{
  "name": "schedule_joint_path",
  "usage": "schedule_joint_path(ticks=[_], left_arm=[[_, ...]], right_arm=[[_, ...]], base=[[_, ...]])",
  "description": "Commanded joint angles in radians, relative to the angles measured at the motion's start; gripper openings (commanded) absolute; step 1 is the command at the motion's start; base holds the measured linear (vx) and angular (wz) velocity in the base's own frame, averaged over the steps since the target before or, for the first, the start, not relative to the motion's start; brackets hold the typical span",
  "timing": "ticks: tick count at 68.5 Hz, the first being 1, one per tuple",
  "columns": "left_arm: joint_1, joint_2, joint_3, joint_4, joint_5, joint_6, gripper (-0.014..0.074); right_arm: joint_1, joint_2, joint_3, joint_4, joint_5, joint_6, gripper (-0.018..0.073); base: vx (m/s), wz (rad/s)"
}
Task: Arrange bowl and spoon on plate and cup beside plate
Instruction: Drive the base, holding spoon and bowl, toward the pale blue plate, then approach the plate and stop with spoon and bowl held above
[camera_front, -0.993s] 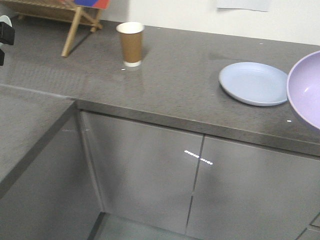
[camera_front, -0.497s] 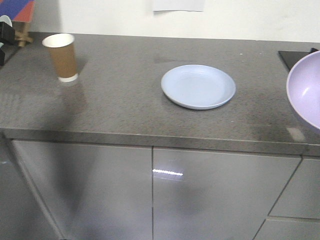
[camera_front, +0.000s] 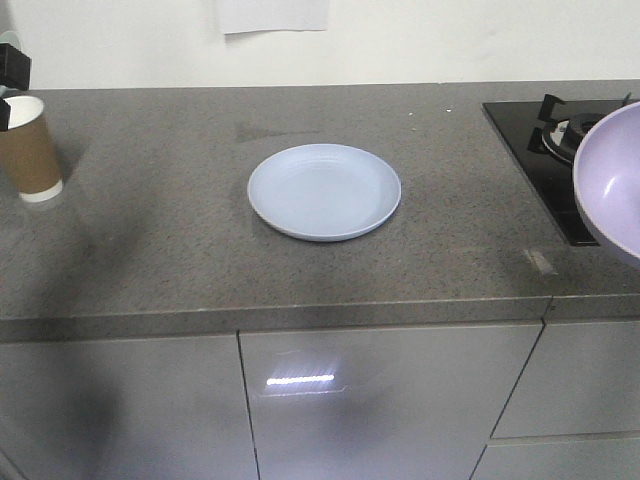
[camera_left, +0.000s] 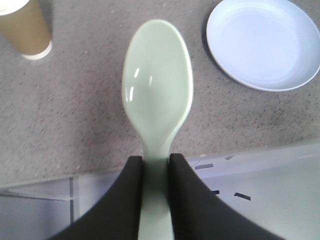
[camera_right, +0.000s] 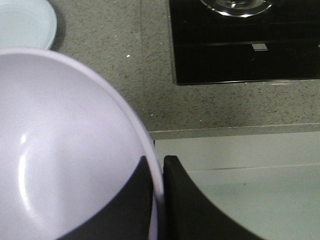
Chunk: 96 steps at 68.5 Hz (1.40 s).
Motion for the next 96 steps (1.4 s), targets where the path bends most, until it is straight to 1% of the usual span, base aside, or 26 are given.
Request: schedule_joint_path(ticks=[1, 32, 96], left_arm=[[-0.008, -0.026, -0.024, -0.004, -0.024, 0.001, -0.0006], [-0.008, -0.026, -0.024, -0.004, -0.024, 0.001, -0.0006], [-0.008, -0.026, -0.024, -0.004, -0.024, 0.001, -0.0006]], right_arm=[[-0.006, -0.012, -0.028, 0.0, -0.059, -0.006, -0.0006], [-0.006, -0.012, -0.028, 0.0, -0.059, -0.006, -0.0006], [-0.006, -0.012, -0.028, 0.0, -0.059, -0.006, -0.0006]], base=[[0.13, -0.19], [0.16, -0.12], [0.17, -0.01]])
